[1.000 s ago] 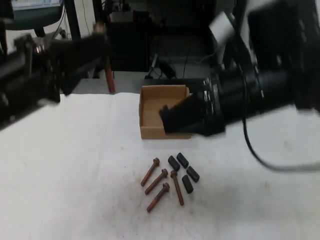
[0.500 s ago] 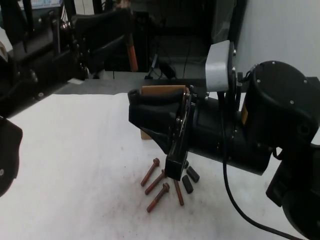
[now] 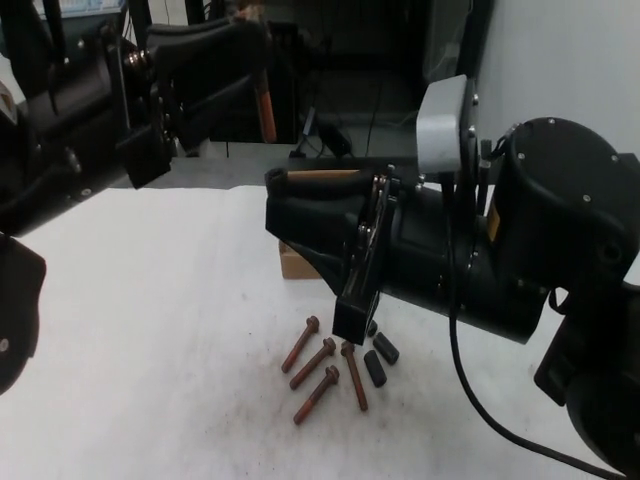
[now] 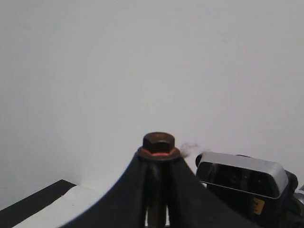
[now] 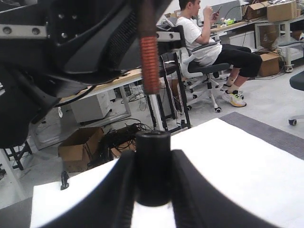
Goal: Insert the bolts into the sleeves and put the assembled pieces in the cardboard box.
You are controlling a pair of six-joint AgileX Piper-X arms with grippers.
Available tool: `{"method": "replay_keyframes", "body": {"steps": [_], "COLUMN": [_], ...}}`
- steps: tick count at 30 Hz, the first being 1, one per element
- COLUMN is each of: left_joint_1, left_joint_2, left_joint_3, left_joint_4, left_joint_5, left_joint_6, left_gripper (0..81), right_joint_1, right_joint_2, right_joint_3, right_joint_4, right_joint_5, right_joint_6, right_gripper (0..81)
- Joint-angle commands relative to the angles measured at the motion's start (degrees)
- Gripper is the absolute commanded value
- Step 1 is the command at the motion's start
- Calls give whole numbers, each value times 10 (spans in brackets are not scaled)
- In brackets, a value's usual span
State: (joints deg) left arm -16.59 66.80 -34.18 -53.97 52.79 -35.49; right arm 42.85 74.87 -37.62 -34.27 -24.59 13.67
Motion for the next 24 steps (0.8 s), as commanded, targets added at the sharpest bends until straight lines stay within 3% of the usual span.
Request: {"method": "replay_keyframes", "body": {"steps": [1, 7, 14, 24], "left_joint_1": [-2, -2, -2, -2], "left_joint_2": [-1, 0, 0, 0], "left_joint_3": [-7, -7, -7, -7], "left_joint_4": [-7, -7, -7, 28], "left_joint_5": [9, 8, 13, 21], "left_joint_6": [8, 8, 8, 8], "left_gripper": [2, 2, 2, 2], "right_joint_1": [-3, -3, -2, -2], "right_joint_2": [-1, -3, -3, -3], "right_joint_3": [-1, -1, -1, -2], "right_joint_4": [-11, -28, -32, -32], "right_joint_5": [3, 3, 25, 55], "right_joint_6": [2, -4, -89, -98], "right_gripper": [8, 8, 8, 8]}}
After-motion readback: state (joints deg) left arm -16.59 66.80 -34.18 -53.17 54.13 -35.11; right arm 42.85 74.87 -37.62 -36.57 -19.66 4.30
